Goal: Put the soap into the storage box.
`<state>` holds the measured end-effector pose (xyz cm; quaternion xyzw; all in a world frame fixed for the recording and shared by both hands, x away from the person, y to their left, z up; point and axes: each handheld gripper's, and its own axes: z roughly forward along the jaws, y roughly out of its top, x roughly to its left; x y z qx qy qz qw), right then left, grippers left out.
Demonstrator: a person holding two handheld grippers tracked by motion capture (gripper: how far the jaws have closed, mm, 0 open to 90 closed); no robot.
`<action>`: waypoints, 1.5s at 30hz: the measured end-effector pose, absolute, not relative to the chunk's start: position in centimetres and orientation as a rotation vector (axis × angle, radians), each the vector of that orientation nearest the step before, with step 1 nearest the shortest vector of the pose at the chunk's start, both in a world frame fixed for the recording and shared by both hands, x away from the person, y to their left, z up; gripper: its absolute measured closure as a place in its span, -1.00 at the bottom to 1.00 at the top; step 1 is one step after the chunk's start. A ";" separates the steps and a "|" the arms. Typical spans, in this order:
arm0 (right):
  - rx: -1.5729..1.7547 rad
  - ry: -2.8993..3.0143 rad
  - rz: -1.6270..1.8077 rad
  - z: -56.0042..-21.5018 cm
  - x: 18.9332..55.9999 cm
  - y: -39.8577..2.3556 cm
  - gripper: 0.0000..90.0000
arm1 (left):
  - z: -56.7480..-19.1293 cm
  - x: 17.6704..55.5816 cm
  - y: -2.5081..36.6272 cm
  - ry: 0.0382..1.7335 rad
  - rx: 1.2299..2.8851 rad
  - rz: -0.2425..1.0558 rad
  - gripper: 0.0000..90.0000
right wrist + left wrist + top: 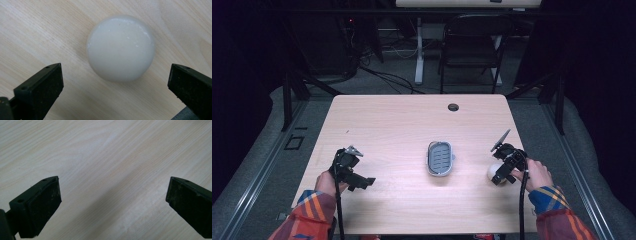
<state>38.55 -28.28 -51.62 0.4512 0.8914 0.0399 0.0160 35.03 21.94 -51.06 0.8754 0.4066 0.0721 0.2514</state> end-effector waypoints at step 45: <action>1.373 2.804 0.042 -53.9 41.0 -27.0 -0.58 | -51.1 35.1 21.9 1.106 2.385 0.192 -1.00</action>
